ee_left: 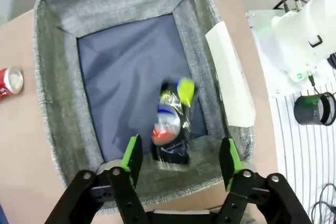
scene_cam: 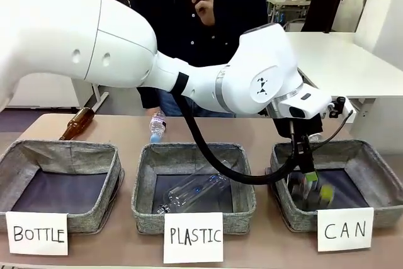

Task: Sort the can waste into the basket.
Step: Pick up the can waste from the table and place it in the right Fabric basket.

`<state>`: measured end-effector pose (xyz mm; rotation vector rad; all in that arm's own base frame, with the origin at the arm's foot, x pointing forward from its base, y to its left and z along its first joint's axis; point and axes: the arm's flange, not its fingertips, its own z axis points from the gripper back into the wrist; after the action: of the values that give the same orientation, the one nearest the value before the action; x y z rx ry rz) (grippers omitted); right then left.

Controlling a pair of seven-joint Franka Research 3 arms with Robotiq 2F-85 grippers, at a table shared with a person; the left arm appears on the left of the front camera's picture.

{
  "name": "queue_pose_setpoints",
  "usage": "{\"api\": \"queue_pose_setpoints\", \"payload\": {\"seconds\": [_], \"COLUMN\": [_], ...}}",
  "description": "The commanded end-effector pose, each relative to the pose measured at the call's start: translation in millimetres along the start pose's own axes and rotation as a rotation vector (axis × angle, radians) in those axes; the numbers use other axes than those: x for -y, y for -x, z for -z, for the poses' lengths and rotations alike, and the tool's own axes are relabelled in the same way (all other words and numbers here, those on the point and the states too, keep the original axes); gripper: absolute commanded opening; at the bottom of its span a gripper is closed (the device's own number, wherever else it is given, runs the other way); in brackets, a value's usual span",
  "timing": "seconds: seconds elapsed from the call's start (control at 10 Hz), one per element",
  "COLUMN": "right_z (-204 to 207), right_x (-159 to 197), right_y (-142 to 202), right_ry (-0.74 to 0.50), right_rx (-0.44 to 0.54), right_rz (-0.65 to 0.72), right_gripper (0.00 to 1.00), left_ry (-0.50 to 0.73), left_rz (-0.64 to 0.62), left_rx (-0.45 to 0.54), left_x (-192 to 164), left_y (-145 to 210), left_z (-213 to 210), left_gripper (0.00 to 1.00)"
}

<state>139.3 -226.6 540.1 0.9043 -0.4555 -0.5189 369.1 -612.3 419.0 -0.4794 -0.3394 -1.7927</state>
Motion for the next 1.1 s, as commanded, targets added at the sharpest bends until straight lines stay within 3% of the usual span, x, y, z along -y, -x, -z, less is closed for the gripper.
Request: {"api": "queue_pose_setpoints", "payload": {"seconds": [0.0, 0.3, 0.4, 0.6, 1.0], "right_z": [0.2, 0.2, 0.0, 39.2, 181.2], "right_x": [-1.2, -1.2, 0.0, -19.0, -96.5], "right_y": [1.3, 1.3, 0.0, -11.5, -23.9], "right_ry": [-0.003, -0.003, 0.0, -0.03, -0.21], "right_rx": [0.006, 0.006, 0.0, -0.086, -0.354], "right_rz": [-0.004, -0.004, 0.0, -0.068, -0.272], "right_gripper": [1.0, 1.0, 1.0, 1.0, 1.0], "left_ry": [-0.022, 0.008, 0.071, 0.147, -0.012], "left_rz": [0.004, -0.042, -0.109, -0.216, -0.518], "left_rx": [-0.018, -0.035, -0.094, -0.167, 0.118], "left_x": [2.8, 6.4, 12.8, 44.5, 90.5], "left_y": [0.3, 4.4, 10.4, 53.4, 196.3], "left_z": [-4.2, -13.2, -30.7, -122.3, -304.8], "left_gripper": [1.0, 1.0, 1.0, 1.0, 1.0]}}
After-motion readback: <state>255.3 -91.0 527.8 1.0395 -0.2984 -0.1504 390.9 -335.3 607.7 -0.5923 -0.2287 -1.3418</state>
